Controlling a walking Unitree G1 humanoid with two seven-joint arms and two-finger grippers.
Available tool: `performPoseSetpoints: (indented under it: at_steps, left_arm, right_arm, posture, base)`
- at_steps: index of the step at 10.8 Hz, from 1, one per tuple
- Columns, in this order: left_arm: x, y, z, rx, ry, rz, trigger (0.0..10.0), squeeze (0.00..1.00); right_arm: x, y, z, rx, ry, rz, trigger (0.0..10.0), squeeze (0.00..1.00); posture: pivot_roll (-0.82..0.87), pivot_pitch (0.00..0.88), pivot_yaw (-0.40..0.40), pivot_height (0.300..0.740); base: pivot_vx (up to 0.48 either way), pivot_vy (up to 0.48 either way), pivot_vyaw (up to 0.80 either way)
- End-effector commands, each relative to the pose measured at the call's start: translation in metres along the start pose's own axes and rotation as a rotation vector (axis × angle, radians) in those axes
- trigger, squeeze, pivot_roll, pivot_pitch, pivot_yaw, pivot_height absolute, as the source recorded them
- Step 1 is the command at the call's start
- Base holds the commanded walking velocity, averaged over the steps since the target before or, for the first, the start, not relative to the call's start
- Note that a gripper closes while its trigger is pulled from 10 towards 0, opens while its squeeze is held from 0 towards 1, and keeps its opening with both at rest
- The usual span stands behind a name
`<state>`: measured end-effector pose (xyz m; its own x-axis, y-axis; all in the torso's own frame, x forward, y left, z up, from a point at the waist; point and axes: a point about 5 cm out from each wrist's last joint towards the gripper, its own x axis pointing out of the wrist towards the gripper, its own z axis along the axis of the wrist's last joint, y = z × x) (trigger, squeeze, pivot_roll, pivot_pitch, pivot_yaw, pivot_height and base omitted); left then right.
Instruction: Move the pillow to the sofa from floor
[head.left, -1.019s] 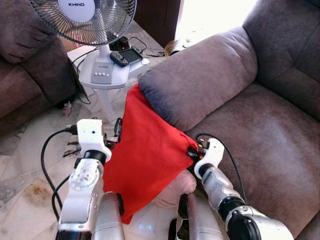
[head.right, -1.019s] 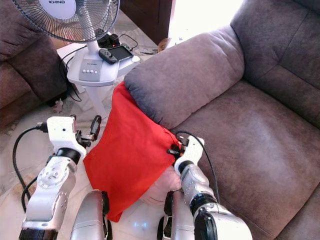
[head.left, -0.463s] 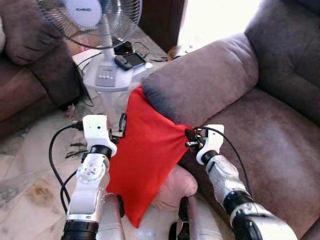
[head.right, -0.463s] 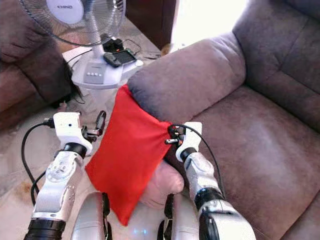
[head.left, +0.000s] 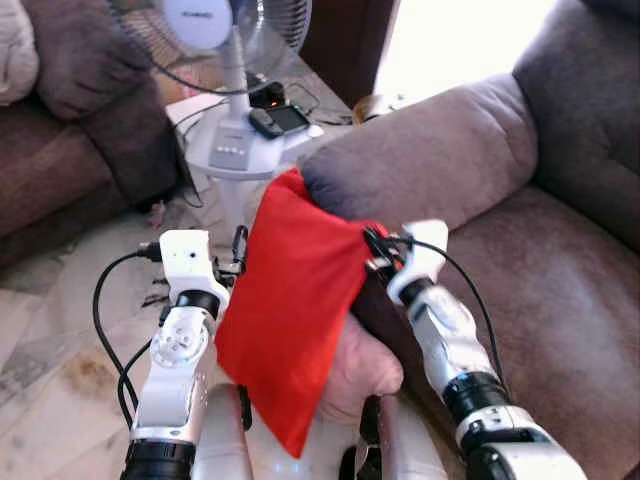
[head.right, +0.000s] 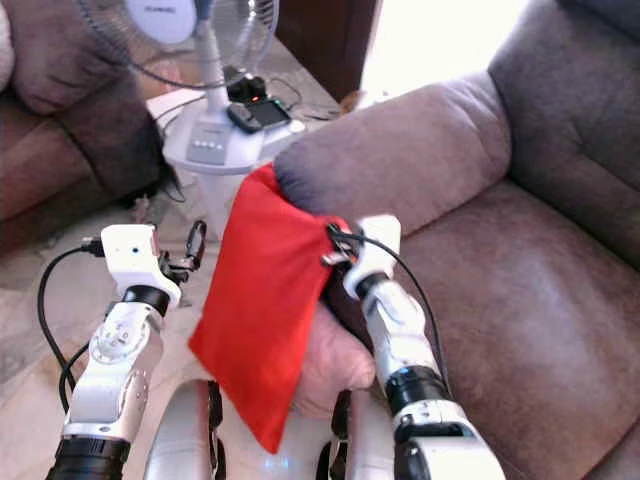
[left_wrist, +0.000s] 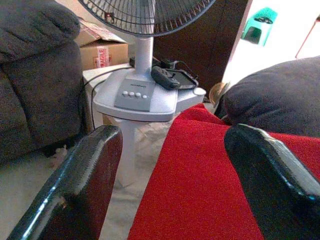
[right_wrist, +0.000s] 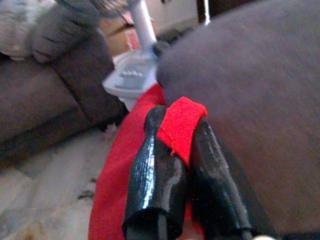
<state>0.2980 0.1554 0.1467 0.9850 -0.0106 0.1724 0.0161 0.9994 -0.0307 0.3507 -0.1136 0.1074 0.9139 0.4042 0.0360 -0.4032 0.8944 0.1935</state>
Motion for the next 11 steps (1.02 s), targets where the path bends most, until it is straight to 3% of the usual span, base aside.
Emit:
performPoseSetpoints:
  at_steps: [1, 4, 5, 7, 9, 11]
  left_arm:
    - [-0.001, -0.001, -0.002, 0.009, -0.002, -0.002, 10.0, 0.0]
    - [-0.013, -0.006, 0.0, -0.008, -0.013, -0.008, 10.0, 0.0]
    - [-0.015, -0.004, -0.001, -0.008, -0.007, -0.001, 10.0, 0.0]
    - [-0.013, -0.002, 0.0, -0.013, -0.007, 0.007, 10.0, 0.0]
    - [-0.008, -0.002, 0.005, -0.006, -0.029, 0.004, 10.0, 0.0]
    - [-0.008, -0.001, 0.009, -0.001, -0.038, 0.002, 10.0, 0.0]
  right_arm:
    - [0.002, -0.003, 0.034, -0.046, -0.15, 0.0, 10.0, 0.0]
    - [-0.019, -0.009, 0.028, -0.068, -0.152, -0.054, 10.0, 0.0]
    - [-0.024, -0.005, 0.03, -0.047, -0.16, -0.012, 10.0, 0.0]
    - [-0.03, 0.014, 0.044, 0.123, -0.204, 0.229, 10.0, 0.0]
    - [-0.033, 0.041, 0.064, 0.192, -0.24, 0.456, 10.0, 0.0]
    - [-0.045, 0.057, 0.067, 0.251, -0.226, 0.623, 10.0, 0.0]
  posture:
    - [0.13, 0.073, -0.103, 0.615]
    - [0.14, 0.08, -0.095, 0.615]
    - [0.13, 0.083, -0.093, 0.615]
    - [0.13, 0.082, -0.09, 0.615]
    - [0.14, 0.075, -0.092, 0.615]
    - [0.14, 0.07, -0.092, 0.615]
  base:
    - [0.0, 0.0, 0.0]
    - [0.0, 0.0, 0.0]
    - [0.0, 0.0, 0.0]
    - [0.0, 0.0, 0.0]
    - [0.0, 0.0, 0.0]
    - [0.0, 0.0, 0.0]
